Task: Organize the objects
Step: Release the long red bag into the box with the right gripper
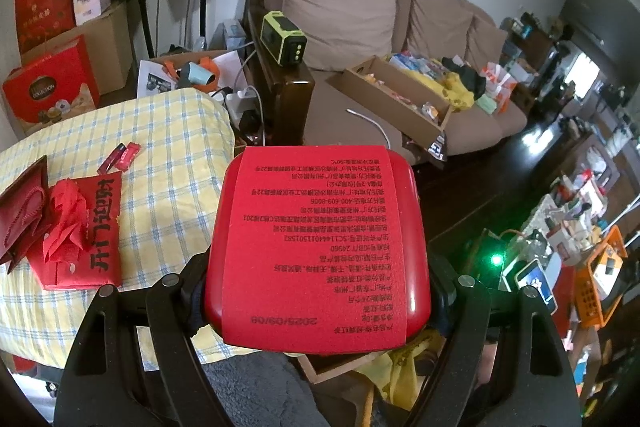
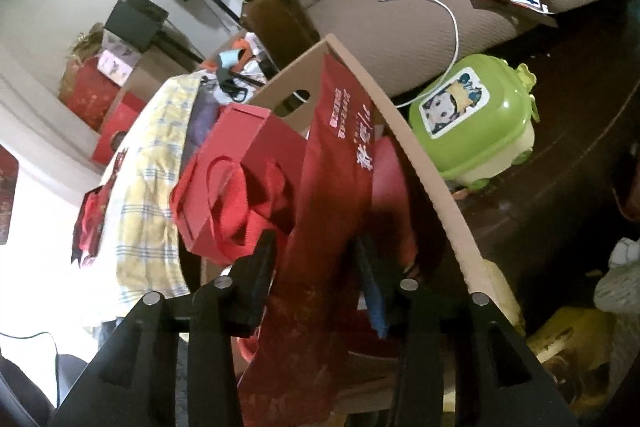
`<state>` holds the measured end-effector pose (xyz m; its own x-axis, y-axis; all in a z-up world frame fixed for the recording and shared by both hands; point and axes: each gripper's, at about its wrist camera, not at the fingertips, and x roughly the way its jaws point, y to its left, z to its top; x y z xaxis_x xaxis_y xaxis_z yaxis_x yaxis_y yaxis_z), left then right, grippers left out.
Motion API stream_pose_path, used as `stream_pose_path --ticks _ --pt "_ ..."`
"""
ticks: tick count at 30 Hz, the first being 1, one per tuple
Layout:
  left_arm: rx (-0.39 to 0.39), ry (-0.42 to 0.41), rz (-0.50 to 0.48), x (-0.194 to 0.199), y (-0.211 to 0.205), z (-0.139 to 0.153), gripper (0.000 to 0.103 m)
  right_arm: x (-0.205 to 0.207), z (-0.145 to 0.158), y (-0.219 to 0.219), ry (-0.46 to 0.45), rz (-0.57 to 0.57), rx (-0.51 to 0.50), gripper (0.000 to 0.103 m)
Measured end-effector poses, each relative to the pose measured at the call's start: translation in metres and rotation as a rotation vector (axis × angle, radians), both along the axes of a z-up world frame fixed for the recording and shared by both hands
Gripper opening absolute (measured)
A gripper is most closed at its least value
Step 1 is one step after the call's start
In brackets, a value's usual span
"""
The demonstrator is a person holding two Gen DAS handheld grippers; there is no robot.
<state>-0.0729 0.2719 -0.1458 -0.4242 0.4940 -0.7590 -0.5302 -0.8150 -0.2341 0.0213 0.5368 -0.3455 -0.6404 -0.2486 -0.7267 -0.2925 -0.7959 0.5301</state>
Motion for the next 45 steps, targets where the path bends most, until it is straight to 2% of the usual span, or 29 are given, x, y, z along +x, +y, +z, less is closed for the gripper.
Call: stream_pose_path --ticks 4,7,10,14,16,18,21,24,27,30,36,42,43,45 --pt "0.004 -0.003 0.006 0.001 -0.001 -0.001 0.079 0.003 0.001 0.008 0.031 -0.030 -0.055 0.043" --pt "0.006 -0.010 0.008 0.002 -0.002 -0.004 0.079 0.005 0.001 0.012 0.055 -0.045 -0.110 0.050" --pt "0.005 -0.015 0.008 0.003 -0.002 -0.006 0.079 0.006 0.004 0.013 0.082 -0.047 -0.144 0.050" --pt "0.007 -0.012 0.011 0.003 -0.003 -0.006 0.079 0.009 0.007 0.017 0.097 -0.074 -0.136 0.049" --pt "0.008 -0.009 0.016 0.002 -0.004 -0.006 0.079 0.009 0.007 0.015 0.099 -0.071 -0.137 0.036" --pt "0.008 -0.011 0.022 0.000 -0.006 -0.006 0.079 0.004 0.009 0.004 0.096 -0.028 -0.116 0.033" --pt "0.006 -0.023 0.025 -0.002 -0.006 -0.008 0.079 -0.009 0.009 -0.021 0.025 0.051 -0.005 0.029" --pt "0.006 -0.026 0.022 0.000 -0.007 -0.009 0.079 -0.013 -0.007 -0.026 -0.076 0.062 0.051 0.029" --pt "0.008 -0.029 0.026 -0.001 -0.009 -0.010 0.079 -0.005 -0.014 -0.009 -0.073 0.007 -0.010 0.029" --pt "0.010 -0.031 0.030 -0.003 -0.009 -0.009 0.079 0.001 -0.025 0.004 -0.120 -0.040 -0.025 0.030" --pt "0.005 -0.019 0.040 -0.009 -0.008 -0.007 0.079 0.010 -0.010 0.018 -0.010 -0.086 -0.082 0.030" --pt "-0.028 -0.017 0.047 -0.027 0.007 -0.017 0.079 0.006 -0.007 0.015 -0.016 -0.085 -0.068 0.030" --pt "-0.028 -0.028 0.044 -0.033 0.011 -0.020 0.079 0.006 -0.007 0.015 -0.014 -0.088 -0.069 0.030" --pt "-0.006 -0.101 0.022 -0.046 0.017 -0.029 0.079 0.007 -0.007 0.017 -0.016 -0.096 -0.070 0.030"
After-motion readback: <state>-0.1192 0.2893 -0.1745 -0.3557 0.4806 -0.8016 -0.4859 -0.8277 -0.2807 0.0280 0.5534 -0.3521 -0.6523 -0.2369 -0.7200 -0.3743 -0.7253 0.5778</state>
